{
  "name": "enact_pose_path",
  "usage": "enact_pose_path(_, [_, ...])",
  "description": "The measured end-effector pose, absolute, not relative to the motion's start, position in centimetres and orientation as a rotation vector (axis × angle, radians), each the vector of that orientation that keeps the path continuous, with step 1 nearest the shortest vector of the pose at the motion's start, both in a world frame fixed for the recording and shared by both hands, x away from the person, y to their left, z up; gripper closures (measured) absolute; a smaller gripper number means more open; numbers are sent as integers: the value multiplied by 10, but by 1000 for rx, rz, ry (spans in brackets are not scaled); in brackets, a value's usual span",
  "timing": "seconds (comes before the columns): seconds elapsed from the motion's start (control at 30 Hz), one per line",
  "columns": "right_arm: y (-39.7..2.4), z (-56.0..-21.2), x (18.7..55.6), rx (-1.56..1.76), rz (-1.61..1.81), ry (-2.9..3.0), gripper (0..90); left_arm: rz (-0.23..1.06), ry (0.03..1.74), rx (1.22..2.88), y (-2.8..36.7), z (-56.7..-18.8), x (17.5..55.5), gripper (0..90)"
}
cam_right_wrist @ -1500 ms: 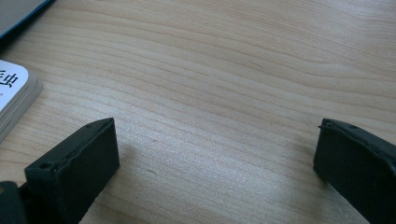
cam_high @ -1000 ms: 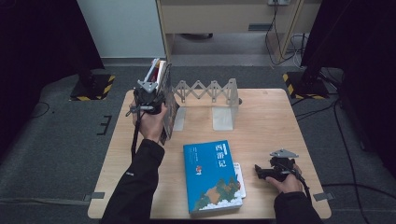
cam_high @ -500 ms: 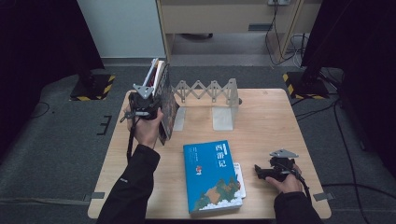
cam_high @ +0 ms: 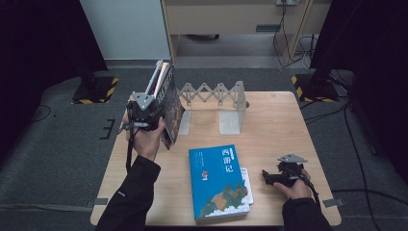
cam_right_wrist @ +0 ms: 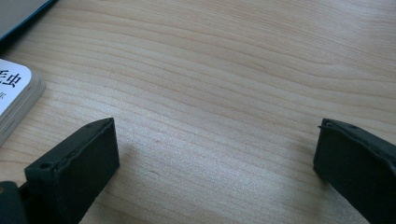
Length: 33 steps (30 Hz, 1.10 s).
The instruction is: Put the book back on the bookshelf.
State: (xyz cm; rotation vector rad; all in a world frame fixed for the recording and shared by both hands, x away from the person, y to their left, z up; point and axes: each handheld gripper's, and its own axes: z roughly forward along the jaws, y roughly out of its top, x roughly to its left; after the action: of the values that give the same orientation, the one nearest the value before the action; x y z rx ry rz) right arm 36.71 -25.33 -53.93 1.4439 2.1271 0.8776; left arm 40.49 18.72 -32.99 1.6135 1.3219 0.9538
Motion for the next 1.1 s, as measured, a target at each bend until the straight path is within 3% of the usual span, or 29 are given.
enact_pose_path(0.53, [-253, -539, 367, 1445, 879, 2127, 4, 786, 1207, 1634, 199, -347, 365, 581])
enact_pose_path(1.1, [-254, -539, 369, 1454, 875, 2120, 4, 583, 1172, 1785, 213, -416, 349, 493])
